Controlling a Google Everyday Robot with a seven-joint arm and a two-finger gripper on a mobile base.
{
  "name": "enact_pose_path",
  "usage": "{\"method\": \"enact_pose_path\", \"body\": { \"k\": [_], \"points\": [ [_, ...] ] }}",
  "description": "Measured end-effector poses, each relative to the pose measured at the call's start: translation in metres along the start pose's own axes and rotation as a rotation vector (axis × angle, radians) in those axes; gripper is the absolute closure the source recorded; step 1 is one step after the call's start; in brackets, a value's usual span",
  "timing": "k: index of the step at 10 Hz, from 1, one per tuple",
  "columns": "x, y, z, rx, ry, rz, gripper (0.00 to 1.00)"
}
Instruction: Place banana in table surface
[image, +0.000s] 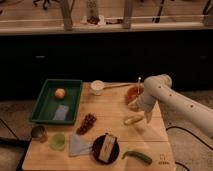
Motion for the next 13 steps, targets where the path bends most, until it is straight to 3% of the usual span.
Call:
{"method": "enact_pose_path", "body": {
  "k": [13],
  "points": [
    [0.0,0.0,0.0,0.0,0.0,0.0,0.2]
  ]
}}
